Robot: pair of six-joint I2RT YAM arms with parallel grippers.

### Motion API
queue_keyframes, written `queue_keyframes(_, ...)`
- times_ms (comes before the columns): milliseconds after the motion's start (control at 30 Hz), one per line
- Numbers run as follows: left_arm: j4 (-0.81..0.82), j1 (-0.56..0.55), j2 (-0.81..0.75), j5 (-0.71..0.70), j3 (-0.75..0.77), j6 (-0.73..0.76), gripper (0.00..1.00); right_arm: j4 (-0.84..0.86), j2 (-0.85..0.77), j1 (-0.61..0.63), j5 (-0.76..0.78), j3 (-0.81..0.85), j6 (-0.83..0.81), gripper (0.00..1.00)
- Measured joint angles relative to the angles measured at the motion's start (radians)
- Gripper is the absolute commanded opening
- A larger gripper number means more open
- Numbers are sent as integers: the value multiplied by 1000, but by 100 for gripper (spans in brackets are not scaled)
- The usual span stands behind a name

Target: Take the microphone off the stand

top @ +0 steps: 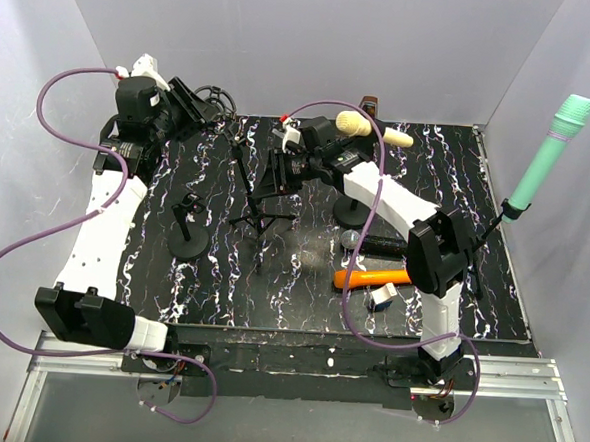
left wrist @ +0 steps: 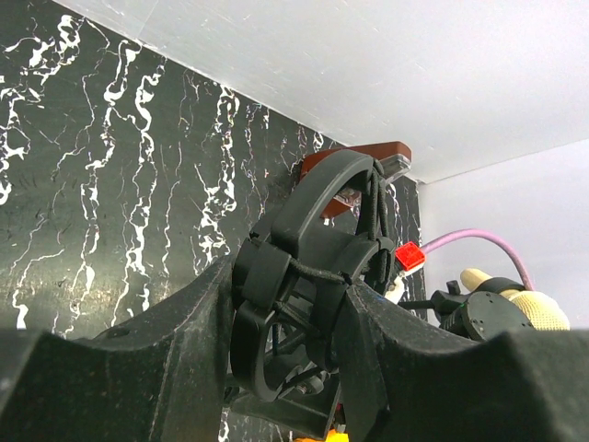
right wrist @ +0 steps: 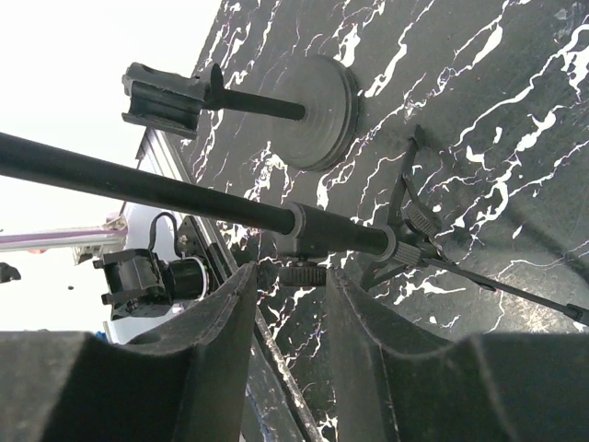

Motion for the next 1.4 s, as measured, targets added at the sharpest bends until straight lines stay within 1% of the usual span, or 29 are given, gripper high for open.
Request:
queue_keyframes(167,-2,0,3,0,4,10,0,3,8,-13,-38,0,0,42)
queue_keyframes(333,-4,0,17,0,16,16,0,29,8,-14,-89,-1,3,50)
queue_keyframes(367,-4,0,17,0,16,16,0,33,8,-14,-95,-1,2,50)
queue_keyframes(500,-5,0,18,0,18,19,0,51,8,-14,-117,-5,1,48)
queue_keyframes(633,-13,1,18,6,22,19,0,55,8,-13,-109,-21,-8,48)
queue_keyframes(800,-23,7,18,7,26,19,0,24,8,-1,-51,-35,-38,49)
queue_keyframes(833,-26,8,18,7,27,19,0,21,8,3,-43,-35,-44,47)
queue_keyframes(900,-26,8,18,7,27,19,0,21,8,13,-29,-35,-52,40)
queue_keyframes(1033,-26,9,18,8,27,19,0,17,8,23,-7,-35,-61,36)
queue_keyframes(1100,-26,9,18,12,27,19,0,14,8,25,2,-35,-67,23)
queue_keyframes(1133,-26,9,18,14,27,19,0,14,8,26,2,-35,-74,19)
queue_keyframes(1267,-27,12,17,17,27,19,0,12,8,24,-1,-35,-105,6)
queue_keyframes(1333,-30,18,17,26,27,18,0,11,8,26,2,-32,-135,2)
queue_keyframes(1400,-34,34,17,44,27,13,0,-7,8,31,19,-17,-208,1)
